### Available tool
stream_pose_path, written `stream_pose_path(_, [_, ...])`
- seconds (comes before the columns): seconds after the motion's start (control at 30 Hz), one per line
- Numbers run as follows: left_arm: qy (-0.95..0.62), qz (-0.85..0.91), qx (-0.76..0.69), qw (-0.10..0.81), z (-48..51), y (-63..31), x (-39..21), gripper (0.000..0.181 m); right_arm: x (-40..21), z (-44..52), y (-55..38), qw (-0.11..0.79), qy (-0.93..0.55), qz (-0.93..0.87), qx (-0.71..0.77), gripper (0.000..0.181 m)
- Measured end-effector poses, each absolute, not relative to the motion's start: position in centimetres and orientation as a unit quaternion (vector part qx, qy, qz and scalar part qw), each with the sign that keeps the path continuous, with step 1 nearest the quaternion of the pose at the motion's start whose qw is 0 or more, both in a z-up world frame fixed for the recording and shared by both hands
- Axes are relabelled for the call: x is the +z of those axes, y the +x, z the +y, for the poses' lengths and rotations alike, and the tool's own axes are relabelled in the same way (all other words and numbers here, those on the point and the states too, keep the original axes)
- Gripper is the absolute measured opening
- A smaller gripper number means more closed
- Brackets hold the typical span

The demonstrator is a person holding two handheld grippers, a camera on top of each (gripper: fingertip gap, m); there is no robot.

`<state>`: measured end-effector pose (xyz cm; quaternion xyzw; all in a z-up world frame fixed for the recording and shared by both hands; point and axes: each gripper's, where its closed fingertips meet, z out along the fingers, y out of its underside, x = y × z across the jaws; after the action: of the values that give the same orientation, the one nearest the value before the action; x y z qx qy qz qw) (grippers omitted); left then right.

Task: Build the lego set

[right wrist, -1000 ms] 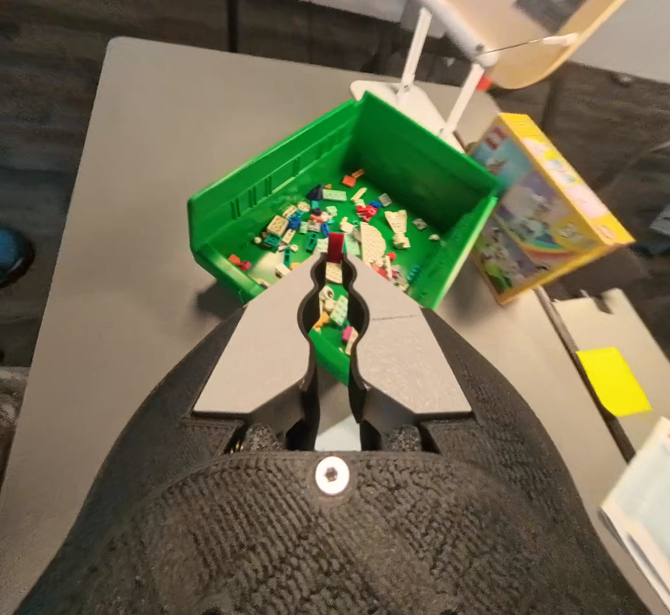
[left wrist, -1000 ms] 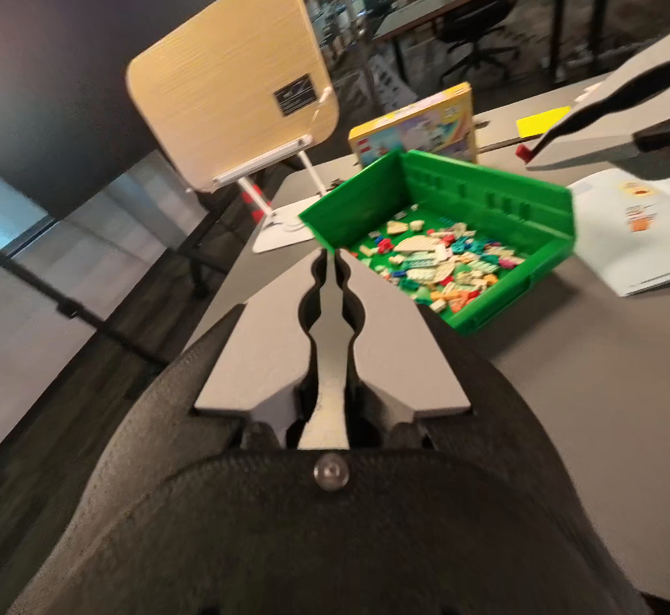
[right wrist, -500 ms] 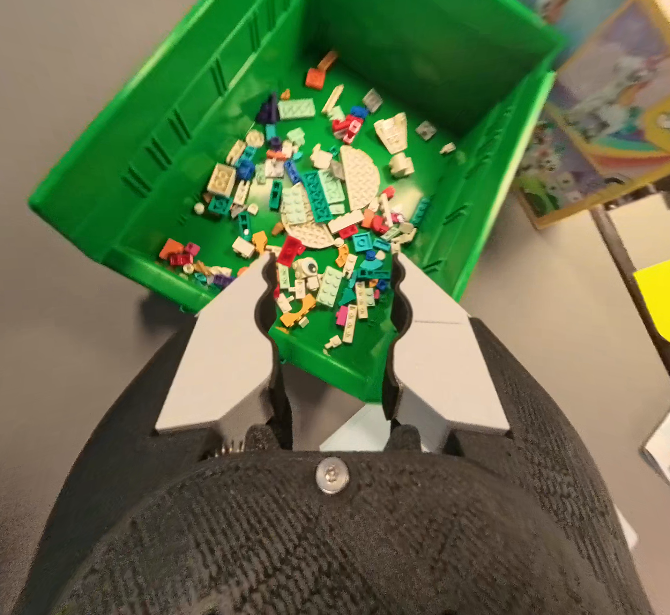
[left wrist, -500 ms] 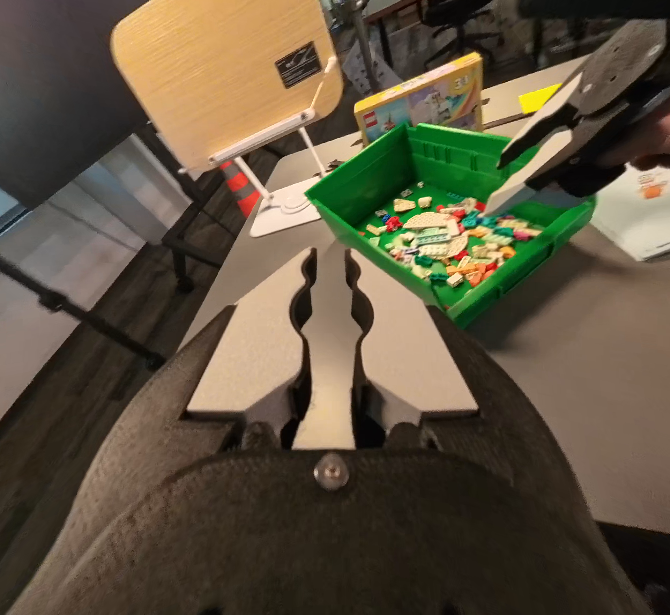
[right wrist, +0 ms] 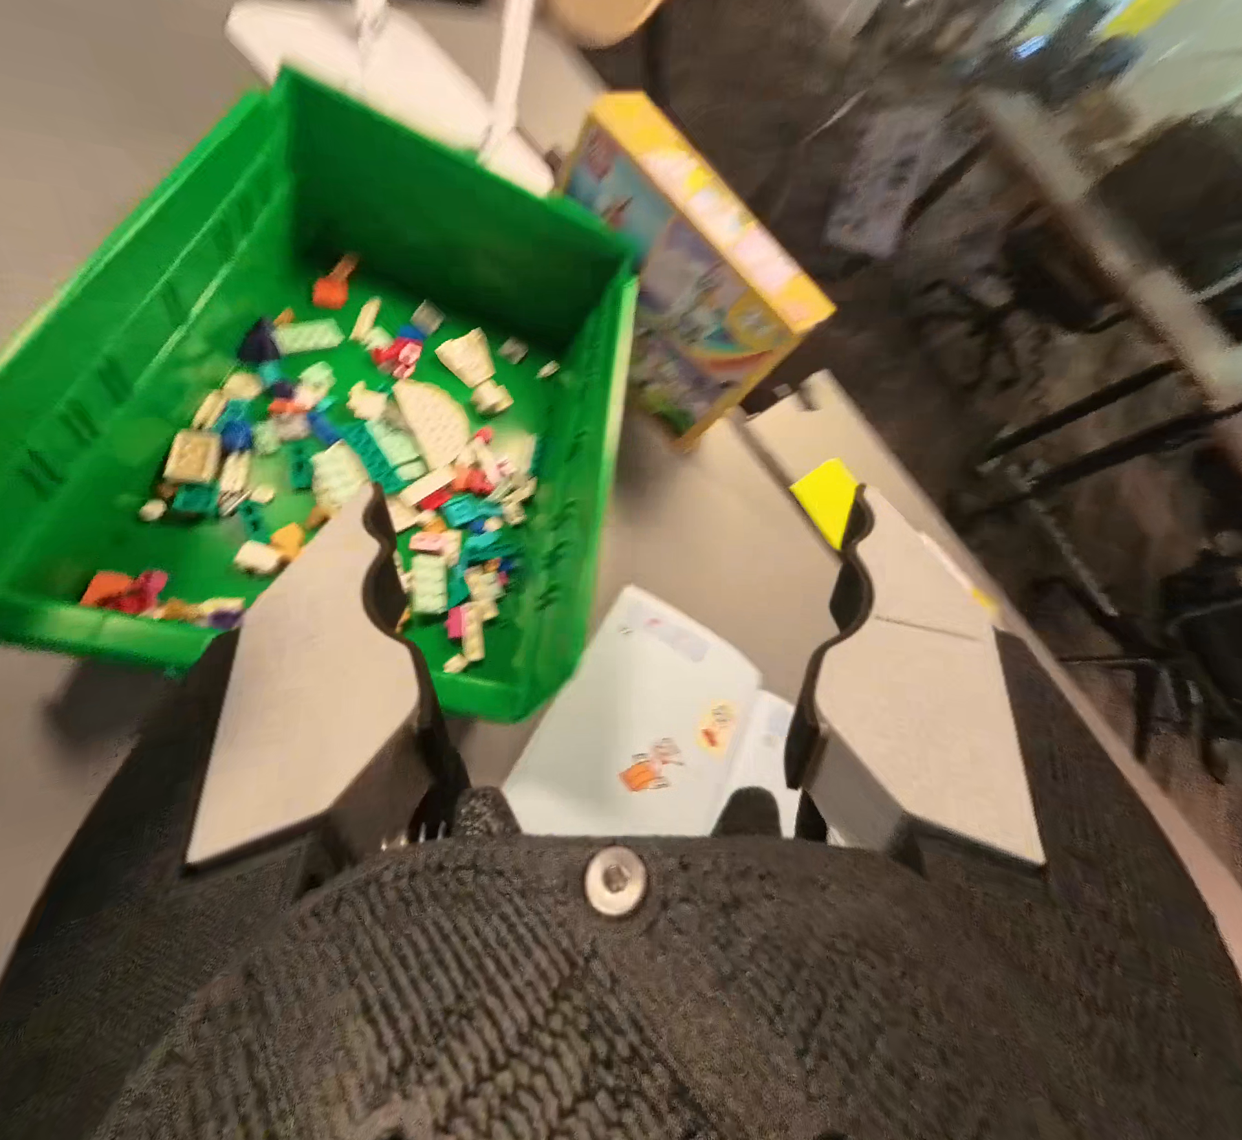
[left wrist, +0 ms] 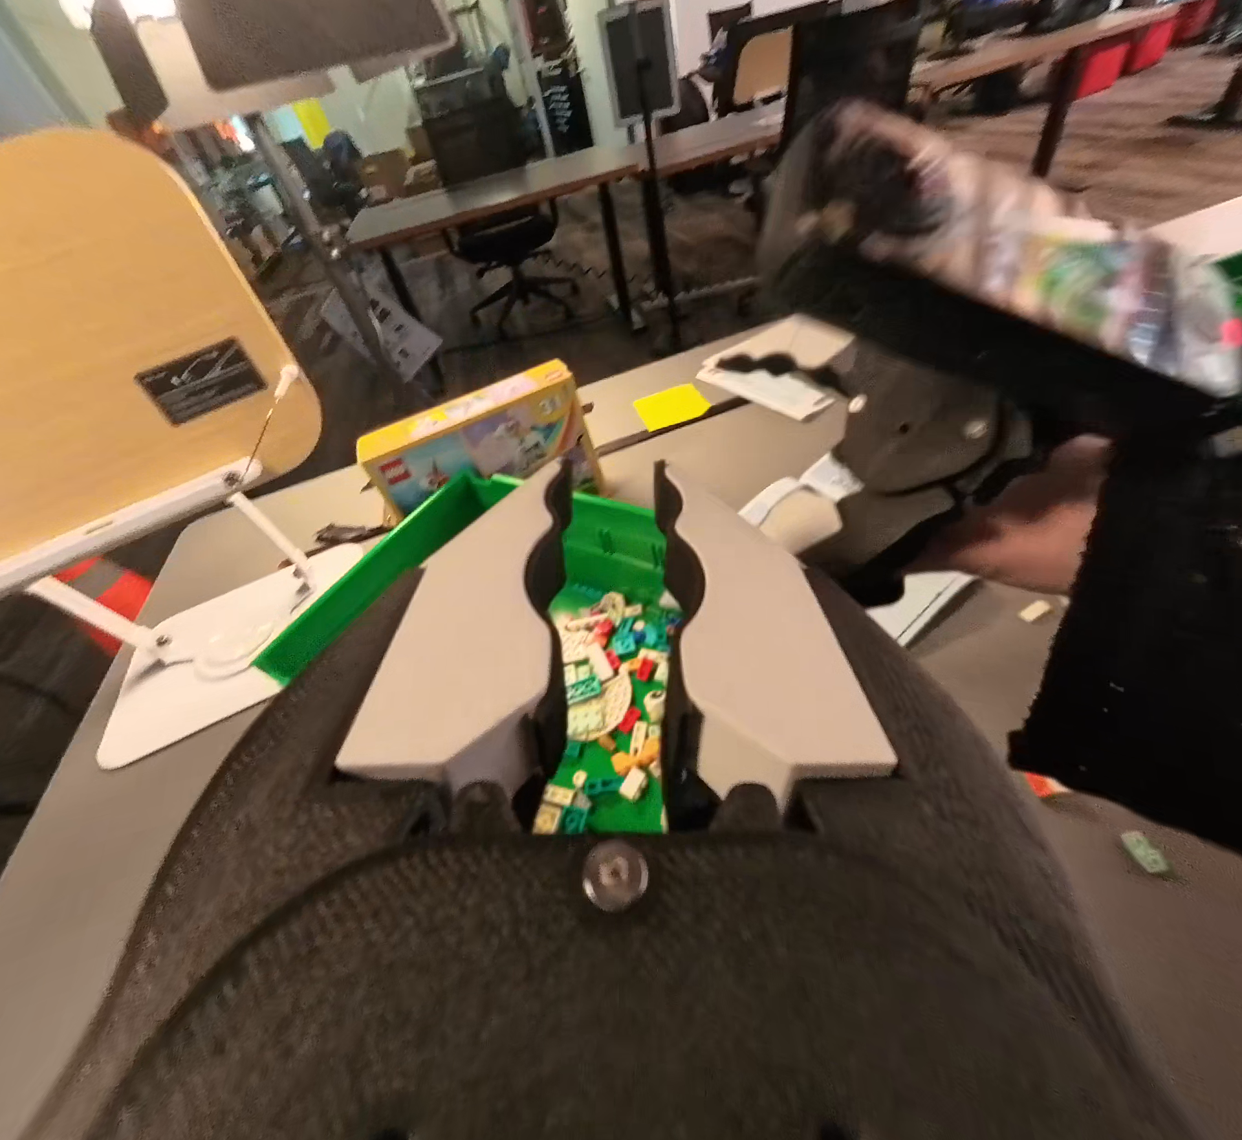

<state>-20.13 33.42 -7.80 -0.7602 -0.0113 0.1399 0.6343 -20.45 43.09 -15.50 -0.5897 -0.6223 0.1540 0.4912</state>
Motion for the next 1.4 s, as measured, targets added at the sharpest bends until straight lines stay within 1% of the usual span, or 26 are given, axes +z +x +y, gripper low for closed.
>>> stream_pose_path(0.03, [-0.755, -0.003, 0.133, 0.642, 33.6, -19.7, -7.3, 0.023, -13.3, 43.9, -19.2, 0.525, -0.585, -0.598, 0.157, 0.127])
stream_pose_path(0.07, [-0.750, 0.005, 0.126, 0.649, 33.7, -19.2, -6.9, 0.024, -11.0, 44.7, -17.5, 0.559, -0.582, -0.569, 0.157, 0.123])
stream_pose_path(0.13, [-0.742, 0.022, 0.106, 0.662, 33.9, -18.2, -6.4, 0.024, -5.8, 45.9, -12.3, 0.640, -0.569, -0.497, 0.142, 0.104])
stream_pose_path(0.2, [-0.736, 0.046, 0.070, 0.671, 34.4, -16.8, -6.2, 0.027, -1.0, 45.8, -5.5, 0.718, -0.541, -0.424, 0.115, 0.089])
stream_pose_path(0.3, [-0.725, 0.083, 0.013, 0.684, 35.7, -14.4, -5.7, 0.029, 2.5, 43.2, 5.0, 0.775, -0.519, -0.356, 0.065, 0.085])
stream_pose_path(0.4, [-0.709, 0.113, -0.045, 0.695, 37.6, -11.5, -4.6, 0.031, 3.9, 38.1, 14.4, 0.803, -0.502, -0.320, -0.026, 0.080])
stream_pose_path(0.5, [-0.690, 0.145, -0.103, 0.701, 39.3, -8.2, -3.2, 0.032, 5.6, 31.4, 22.4, 0.817, -0.493, -0.268, -0.131, 0.071])
stream_pose_path(0.63, [-0.669, 0.187, -0.171, 0.699, 40.7, -3.5, -2.1, 0.032, 8.2, 23.3, 29.0, 0.806, -0.502, -0.216, -0.227, 0.071])
stream_pose_path(0.7, [-0.668, 0.205, -0.195, 0.688, 41.3, -1.4, -2.2, 0.033, 9.8, 18.6, 32.7, 0.800, -0.505, -0.161, -0.281, 0.071])
stream_pose_path(0.77, [-0.671, 0.205, -0.210, 0.681, 41.8, -0.1, -2.2, 0.034, 10.2, 13.5, 36.6, 0.781, -0.514, -0.096, -0.341, 0.071])
stream_pose_path(0.87, [-0.672, 0.181, -0.225, 0.682, 42.4, 0.7, -2.1, 0.038, 8.4, 6.4, 41.3, 0.726, -0.543, -0.017, -0.423, 0.071])
stream_pose_path(0.97, [-0.673, 0.164, -0.229, 0.684, 42.5, 0.8, -2.0, 0.045, 4.4, 1.7, 45.1, 0.658, -0.592, 0.023, -0.465, 0.072])
stream_pose_path(1.07, [-0.678, 0.143, -0.213, 0.689, 42.4, 0.1, -2.7, 0.048, -1.7, -1.6, 49.3, 0.598, -0.658, 0.056, -0.454, 0.076])
stream_pose_path(1.1, [-0.681, 0.134, -0.206, 0.689, 42.3, -0.2, -3.2, 0.048, -4.0, -2.7, 50.9, 0.579, -0.681, 0.072, -0.442, 0.081])
stream_pose_path(1.2, [-0.690, 0.105, -0.186, 0.691, 41.6, -0.8, -4.8, 0.053, -10.8, -5.1, 54.8, 0.520, -0.746, 0.101, -0.403, 0.085])
stream_pose_path(1.4, [-0.681, 0.021, -0.069, 0.729, 39.0, -3.8, -8.6, 0.063, -23.0, -7.8, 58.9, 0.385, -0.865, 0.064, -0.316, 0.089])
